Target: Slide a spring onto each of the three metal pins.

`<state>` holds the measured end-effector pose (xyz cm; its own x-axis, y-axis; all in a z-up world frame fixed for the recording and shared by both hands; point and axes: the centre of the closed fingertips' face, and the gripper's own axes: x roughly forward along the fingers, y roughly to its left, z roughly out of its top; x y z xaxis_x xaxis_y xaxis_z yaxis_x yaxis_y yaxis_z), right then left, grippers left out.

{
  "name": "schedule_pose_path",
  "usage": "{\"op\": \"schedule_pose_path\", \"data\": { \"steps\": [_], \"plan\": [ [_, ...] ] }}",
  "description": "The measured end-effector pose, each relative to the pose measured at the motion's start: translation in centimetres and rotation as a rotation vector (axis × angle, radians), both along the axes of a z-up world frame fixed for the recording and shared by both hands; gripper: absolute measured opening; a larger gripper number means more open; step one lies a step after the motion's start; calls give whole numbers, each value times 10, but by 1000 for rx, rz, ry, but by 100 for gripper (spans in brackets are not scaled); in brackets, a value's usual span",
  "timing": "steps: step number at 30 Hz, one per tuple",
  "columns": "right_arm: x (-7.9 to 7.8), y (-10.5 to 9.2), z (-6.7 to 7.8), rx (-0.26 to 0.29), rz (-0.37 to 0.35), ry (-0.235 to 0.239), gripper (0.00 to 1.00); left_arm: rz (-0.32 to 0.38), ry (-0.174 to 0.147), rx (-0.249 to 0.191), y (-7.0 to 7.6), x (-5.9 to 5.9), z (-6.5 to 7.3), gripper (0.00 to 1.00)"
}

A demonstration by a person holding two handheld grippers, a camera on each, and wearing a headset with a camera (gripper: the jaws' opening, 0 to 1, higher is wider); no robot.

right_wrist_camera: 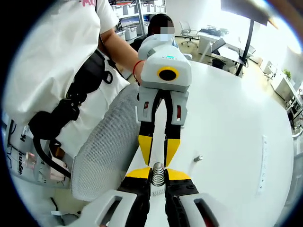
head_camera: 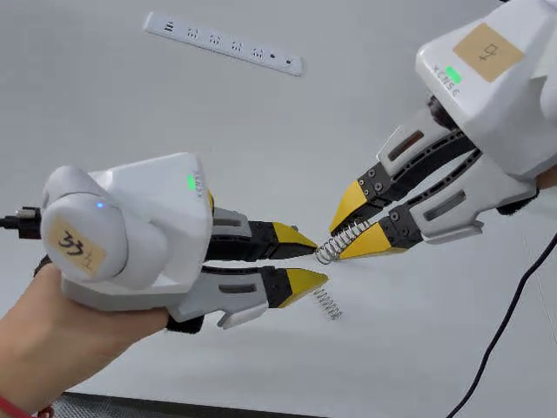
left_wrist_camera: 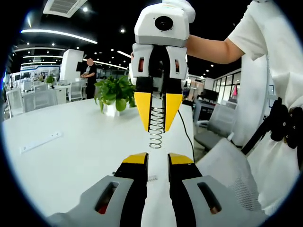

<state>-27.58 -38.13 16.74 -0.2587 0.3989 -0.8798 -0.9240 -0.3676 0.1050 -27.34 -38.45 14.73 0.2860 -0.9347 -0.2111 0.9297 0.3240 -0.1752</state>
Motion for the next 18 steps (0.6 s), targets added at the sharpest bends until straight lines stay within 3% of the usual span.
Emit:
{"op": "schedule_pose_path", "data": {
  "steps": [10, 18],
  "plan": [
    [31, -3, -13, -23, -92, -40, 7, 62, 4, 31, 25, 11, -13, 26],
    [58, -8, -42, -72, -155, -89, 7, 96, -4, 91, 45, 16, -29, 38]
  ]
}}
